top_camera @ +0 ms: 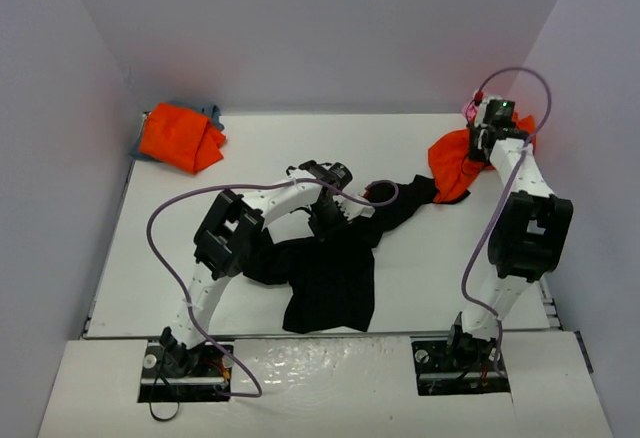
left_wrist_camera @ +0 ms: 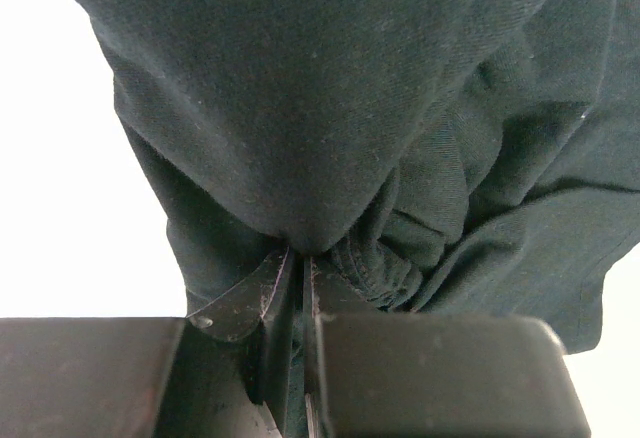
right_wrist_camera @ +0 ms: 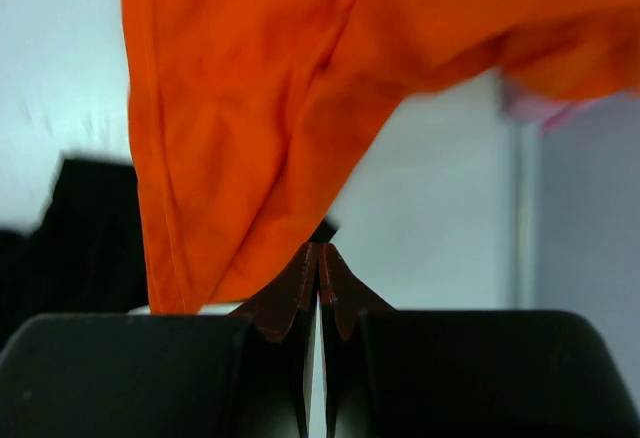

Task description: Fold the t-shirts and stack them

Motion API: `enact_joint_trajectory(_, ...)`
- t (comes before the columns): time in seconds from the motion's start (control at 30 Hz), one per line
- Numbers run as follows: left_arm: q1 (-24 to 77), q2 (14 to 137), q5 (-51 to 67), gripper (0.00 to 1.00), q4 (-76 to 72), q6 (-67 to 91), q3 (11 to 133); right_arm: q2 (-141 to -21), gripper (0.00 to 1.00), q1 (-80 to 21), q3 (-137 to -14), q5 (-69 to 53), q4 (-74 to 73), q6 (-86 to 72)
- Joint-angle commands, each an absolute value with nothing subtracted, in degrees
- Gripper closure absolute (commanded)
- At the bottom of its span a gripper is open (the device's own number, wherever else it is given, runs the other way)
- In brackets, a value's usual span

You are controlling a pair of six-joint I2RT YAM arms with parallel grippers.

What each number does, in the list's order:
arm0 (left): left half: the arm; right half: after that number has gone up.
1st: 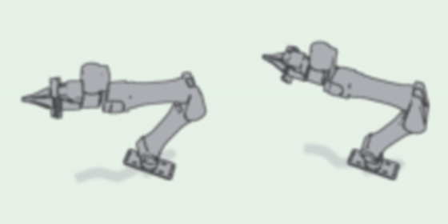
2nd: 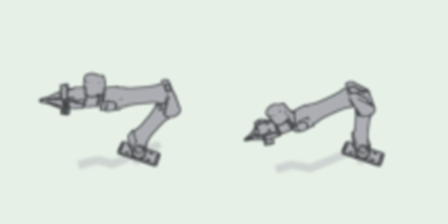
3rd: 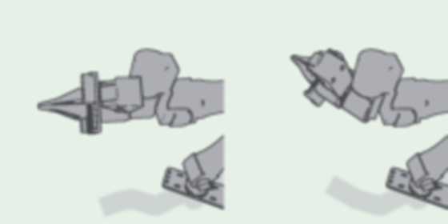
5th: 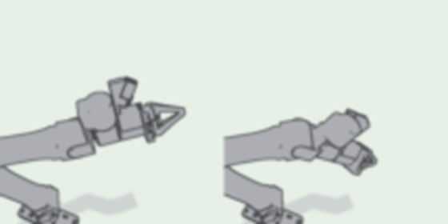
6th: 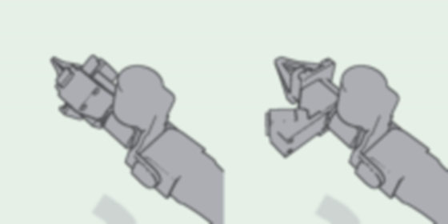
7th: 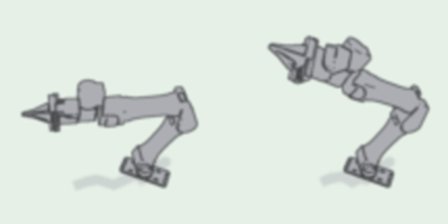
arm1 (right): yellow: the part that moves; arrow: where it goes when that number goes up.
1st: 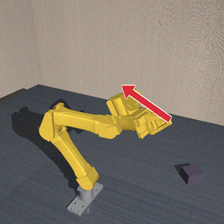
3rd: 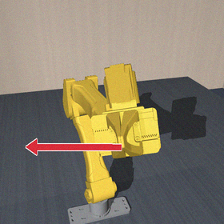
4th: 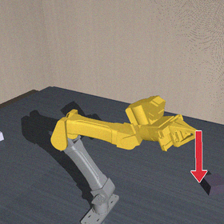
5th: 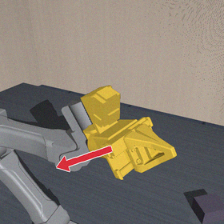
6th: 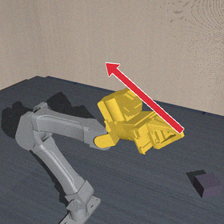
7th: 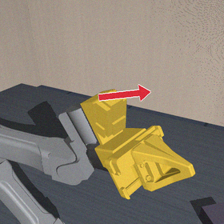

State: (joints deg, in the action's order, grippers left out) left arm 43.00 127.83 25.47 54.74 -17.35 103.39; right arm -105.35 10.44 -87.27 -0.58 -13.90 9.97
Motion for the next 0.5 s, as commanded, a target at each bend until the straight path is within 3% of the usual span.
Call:
enact_joint_trajectory(0.0, 43.15, 132.25, 19.37, 1.0, 57.13, -18.22, 100.08, -103.74, 1.0, 9.88, -83.47, -6.74, -12.87, 8.35)
enact_joint_trajectory(0.33, 43.15, 132.28, 19.51, 1.0, 56.64, -18.28, 99.69, -110.86, 1.0, 8.47, -87.36, -4.83, -13.97, 8.38)
enact_joint_trajectory(0.47, 43.08, 132.62, 19.85, 1.0, 56.86, -18.45, 100.0, -118.95, 1.0, 8.34, -95.9, -6.49, -18.84, 7.55)
